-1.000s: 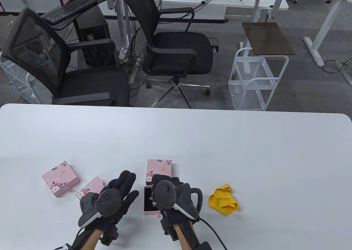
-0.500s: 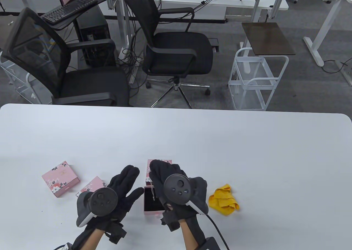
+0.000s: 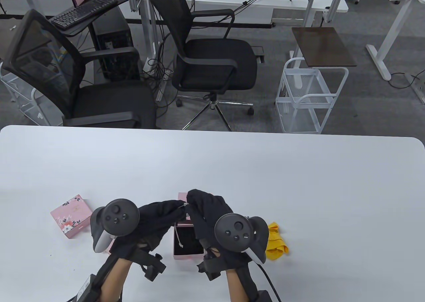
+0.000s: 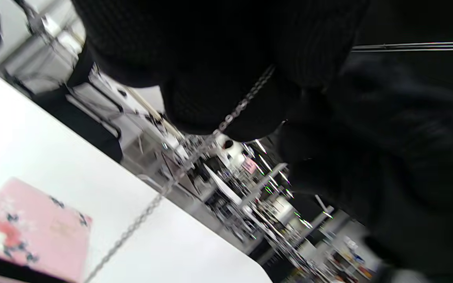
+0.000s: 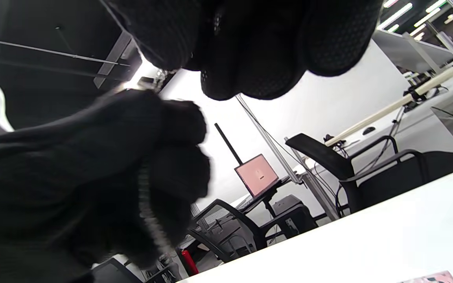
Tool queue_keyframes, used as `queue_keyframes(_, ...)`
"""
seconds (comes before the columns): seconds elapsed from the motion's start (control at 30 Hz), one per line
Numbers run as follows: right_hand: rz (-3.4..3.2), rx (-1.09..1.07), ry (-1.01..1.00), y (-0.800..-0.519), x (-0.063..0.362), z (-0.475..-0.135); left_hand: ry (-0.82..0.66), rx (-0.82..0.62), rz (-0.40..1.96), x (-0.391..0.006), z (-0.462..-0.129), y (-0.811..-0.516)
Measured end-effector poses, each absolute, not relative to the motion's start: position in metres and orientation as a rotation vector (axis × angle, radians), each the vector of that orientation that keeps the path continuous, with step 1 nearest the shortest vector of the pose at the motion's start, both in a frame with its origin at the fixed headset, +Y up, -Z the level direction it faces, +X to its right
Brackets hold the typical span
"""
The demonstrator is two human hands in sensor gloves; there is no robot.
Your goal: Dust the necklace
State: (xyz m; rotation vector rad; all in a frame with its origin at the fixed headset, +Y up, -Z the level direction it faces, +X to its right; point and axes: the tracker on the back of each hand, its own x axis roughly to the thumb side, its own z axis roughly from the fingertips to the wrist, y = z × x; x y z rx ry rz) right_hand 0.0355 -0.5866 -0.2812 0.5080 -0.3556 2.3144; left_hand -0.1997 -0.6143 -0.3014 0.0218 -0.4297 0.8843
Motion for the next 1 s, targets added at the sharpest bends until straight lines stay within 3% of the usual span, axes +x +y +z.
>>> queue_keyframes(0.2, 2.294, 0.503, -0.271, -0.593, 0.038, -0.288, -0.515, -0.135, 1.106, -0.202, -0.306, -0.618)
queue_keyframes(0.5, 2.461, 0.416, -0.214, -0.610, 0.031, -0.299, -0.456, -0.222, 1.316, -0.211, -0.310, -0.627)
queue_keyframes(0.83, 2.306, 0.444, -0.451, -0.589, 0.026, -0.277, -0.320, -0.073, 1.384, -0.217, -0.306, -0.627)
queue_keyframes(1.0, 2.330, 0.501, -0.321, -0.585, 0.016, -0.271, -0.317, 0.000, 1.435, -0.214, -0.303, -0.626)
